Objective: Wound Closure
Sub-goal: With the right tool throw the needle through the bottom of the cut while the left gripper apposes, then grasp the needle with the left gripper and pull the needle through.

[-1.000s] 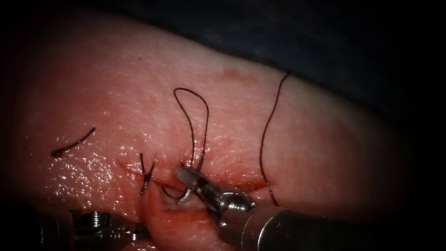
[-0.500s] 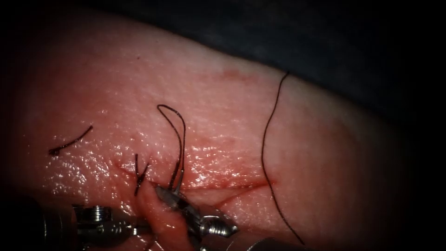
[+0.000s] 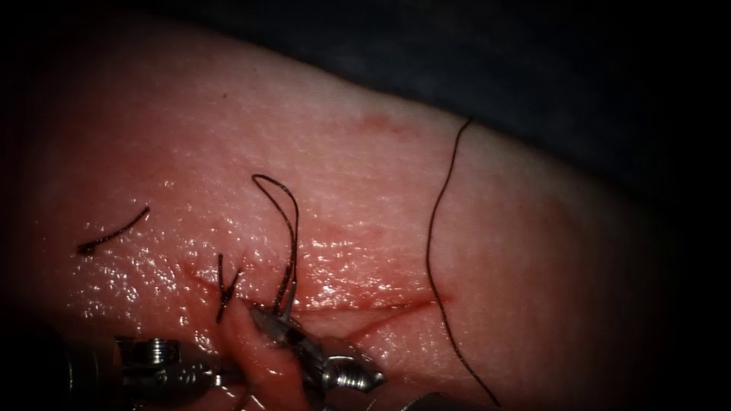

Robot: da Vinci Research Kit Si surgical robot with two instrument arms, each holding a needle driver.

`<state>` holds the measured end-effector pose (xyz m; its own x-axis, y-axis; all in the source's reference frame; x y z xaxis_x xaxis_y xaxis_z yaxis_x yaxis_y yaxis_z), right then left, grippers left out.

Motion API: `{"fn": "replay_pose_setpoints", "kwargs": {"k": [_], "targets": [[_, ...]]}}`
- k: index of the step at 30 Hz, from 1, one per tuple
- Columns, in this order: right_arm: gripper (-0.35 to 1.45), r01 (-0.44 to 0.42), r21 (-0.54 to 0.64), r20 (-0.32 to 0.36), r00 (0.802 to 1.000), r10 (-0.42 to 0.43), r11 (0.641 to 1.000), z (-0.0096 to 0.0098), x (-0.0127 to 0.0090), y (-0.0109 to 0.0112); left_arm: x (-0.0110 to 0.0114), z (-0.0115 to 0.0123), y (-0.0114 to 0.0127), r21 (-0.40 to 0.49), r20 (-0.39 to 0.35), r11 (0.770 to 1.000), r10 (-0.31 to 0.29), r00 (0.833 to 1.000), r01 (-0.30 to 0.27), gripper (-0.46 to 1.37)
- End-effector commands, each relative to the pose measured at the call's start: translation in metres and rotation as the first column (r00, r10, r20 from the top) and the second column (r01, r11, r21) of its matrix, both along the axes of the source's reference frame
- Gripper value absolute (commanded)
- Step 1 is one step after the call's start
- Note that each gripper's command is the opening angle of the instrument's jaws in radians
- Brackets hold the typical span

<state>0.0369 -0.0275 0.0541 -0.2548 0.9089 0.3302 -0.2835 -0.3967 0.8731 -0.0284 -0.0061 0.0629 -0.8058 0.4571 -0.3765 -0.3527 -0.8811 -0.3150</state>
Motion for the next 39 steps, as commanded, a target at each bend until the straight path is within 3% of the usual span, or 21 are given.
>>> {"fn": "replay_pose_setpoints", "kwargs": {"k": [1, 14, 17, 18, 20, 25, 35, 39], "targets": [[-0.35, -0.012, 0.005, 0.004, 1.0, 0.012, 1.0, -0.0001, -0.0005, 0.0004, 0.0, 0.0, 0.0, 0.002, 0.0, 1.0, 0.0, 1.0, 0.0, -0.35], [-0.35, 0.102, -0.08, -0.063, 0.992, -0.107, 0.992, 0.0008, -0.0011, 0.002, -0.0001, -0.0004, 0.0004, -0.02, 0.016, 1.0, -0.001, 1.0, 0.002, -0.35], [0.89, 0.13, -0.15, -0.055, 0.989, -0.14, 0.98, 0.0015, -0.0012, 0.0028, -0.0002, -0.0004, 0.0005, -0.034, 0.023, 0.999, 0.004, 1.0, -0.003, -0.35], [1.14, 0.127, -0.182, -0.06, 0.988, -0.14, 0.975, 0.0018, -0.0014, 0.0035, -0.0002, -0.0004, 0.0005, -0.041, 0.029, 0.999, 0.009, 1.0, -0.008, -0.35], [1.26, 0.105, -0.222, -0.081, 0.989, -0.126, 0.969, 0.0022, -0.0017, 0.0043, -0.0003, -0.0004, 0.0006, -0.048, 0.037, 0.999, 0.013, 0.999, -0.011, -0.35], [1.27, 0.038, -0.293, -0.124, 0.989, -0.077, 0.955, 0.0034, -0.003, 0.0073, -0.0004, -0.0003, 0.0008, -0.076, 0.054, 0.997, 0.025, 0.998, -0.021, -0.35], [1.26, 0.066, -0.308, -0.135, 0.984, -0.112, 0.949, 0.0055, -0.0064, 0.0121, -0.0002, 0.0002, 0.0017, -0.176, 0.115, 0.982, 0.084, 0.99, -0.063, -0.34], [1.25, 0.079, -0.308, -0.144, 0.981, -0.129, 0.948, 0.0067, -0.0081, 0.0137, -0.0001, 0.0005, 0.0023, -0.2, 0.137, 0.978, 0.081, 0.987, -0.052, -0.23]]}}
